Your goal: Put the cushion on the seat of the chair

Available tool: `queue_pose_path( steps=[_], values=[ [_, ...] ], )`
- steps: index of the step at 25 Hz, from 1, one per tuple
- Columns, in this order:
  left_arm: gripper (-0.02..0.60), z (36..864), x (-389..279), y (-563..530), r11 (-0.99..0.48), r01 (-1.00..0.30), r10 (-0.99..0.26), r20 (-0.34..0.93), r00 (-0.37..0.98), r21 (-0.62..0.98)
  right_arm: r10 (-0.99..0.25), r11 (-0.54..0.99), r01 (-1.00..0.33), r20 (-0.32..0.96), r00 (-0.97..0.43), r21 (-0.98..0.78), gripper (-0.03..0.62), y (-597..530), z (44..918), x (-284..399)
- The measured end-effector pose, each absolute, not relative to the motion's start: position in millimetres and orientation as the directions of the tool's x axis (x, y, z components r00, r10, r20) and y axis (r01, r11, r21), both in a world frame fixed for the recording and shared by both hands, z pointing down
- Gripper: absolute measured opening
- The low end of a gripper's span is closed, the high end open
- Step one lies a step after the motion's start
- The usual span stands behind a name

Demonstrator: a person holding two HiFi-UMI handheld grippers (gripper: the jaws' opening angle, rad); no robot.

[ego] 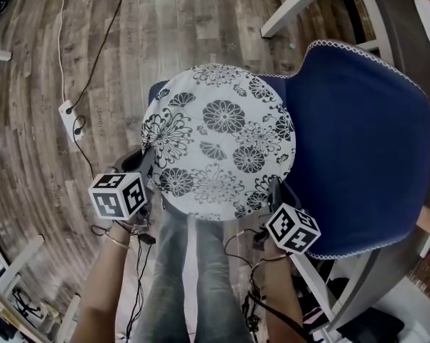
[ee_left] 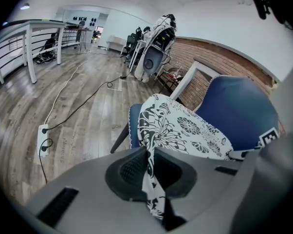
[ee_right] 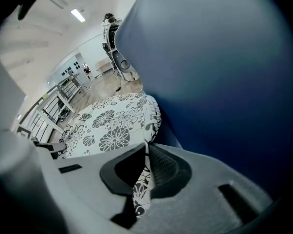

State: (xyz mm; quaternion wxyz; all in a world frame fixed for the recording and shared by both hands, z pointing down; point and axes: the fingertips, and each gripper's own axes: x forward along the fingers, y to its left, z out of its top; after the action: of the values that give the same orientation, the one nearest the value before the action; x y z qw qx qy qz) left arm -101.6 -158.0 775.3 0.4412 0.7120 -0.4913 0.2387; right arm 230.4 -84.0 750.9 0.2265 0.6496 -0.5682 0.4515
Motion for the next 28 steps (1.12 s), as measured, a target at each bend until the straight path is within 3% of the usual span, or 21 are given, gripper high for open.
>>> queue_pose_path(
  steps=[13, 28],
  values=[
    [0.015, 785.1, -103.1, -156.3, -0.128, -0.916, -0.476, 0.787, 0.393, 0.380, -0.464, -0.281, -0.952, 0.886, 0.021, -0.125, 0.029, -79.1, 775.1, 236.2],
    [0.023, 792.2, -104.8, -157.0, -0.100, -0.925, -0.457, 0.809, 0.370, 0.367, -0.425, -0.264, -0.963, 0.904, 0.057, -0.063, 0.089, -75.7, 782.4, 241.1]
  ],
)
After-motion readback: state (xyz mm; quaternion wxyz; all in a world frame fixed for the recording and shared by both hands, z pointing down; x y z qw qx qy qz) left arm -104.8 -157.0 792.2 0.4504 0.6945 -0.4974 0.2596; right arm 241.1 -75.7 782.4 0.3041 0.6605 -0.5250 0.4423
